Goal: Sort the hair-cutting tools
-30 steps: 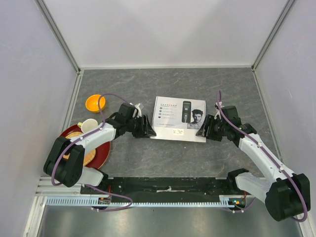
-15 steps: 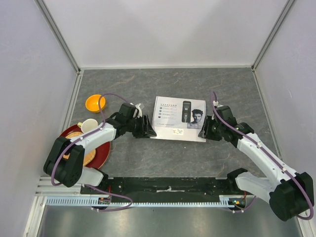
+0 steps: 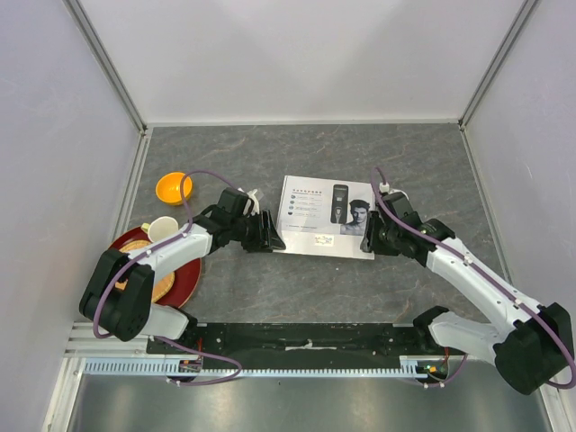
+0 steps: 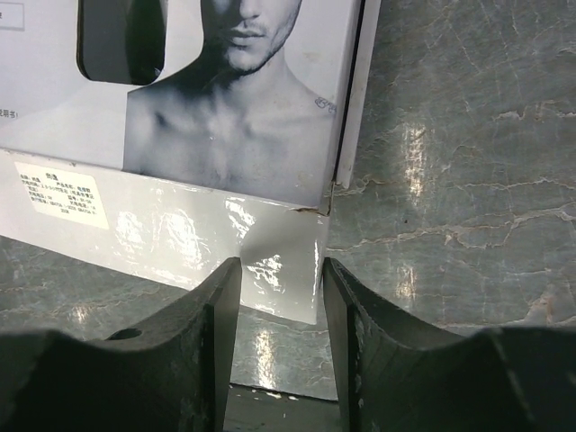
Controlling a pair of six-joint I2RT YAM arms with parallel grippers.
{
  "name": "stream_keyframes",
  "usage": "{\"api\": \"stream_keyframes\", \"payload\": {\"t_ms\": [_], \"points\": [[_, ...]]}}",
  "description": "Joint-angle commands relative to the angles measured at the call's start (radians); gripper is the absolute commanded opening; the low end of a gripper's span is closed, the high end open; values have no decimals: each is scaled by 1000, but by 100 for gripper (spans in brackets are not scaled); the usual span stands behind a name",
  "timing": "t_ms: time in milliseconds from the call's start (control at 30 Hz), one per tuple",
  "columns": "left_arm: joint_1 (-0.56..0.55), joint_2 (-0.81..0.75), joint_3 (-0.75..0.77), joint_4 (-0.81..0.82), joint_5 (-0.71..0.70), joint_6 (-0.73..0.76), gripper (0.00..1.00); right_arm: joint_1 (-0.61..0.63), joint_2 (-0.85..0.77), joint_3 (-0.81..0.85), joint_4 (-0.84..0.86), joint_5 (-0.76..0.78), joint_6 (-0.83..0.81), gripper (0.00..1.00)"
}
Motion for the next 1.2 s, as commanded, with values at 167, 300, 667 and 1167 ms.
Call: {"api": "stream_keyframes", "payload": {"t_ms": [167,300,667,1167], "points": [[-8,16,29,-9,-22,37,57,49,36,29,-2,98,32,49],[-9,23,31,-9,-25,41,57,57,45,-2,31,103,46,49],[-11,27,32,-16,-37,44,57,58,79,-94,119,127,81,48],[-17,-36,90,-57,-80,69,61,11,-163,-142,24,345,285,70]]}}
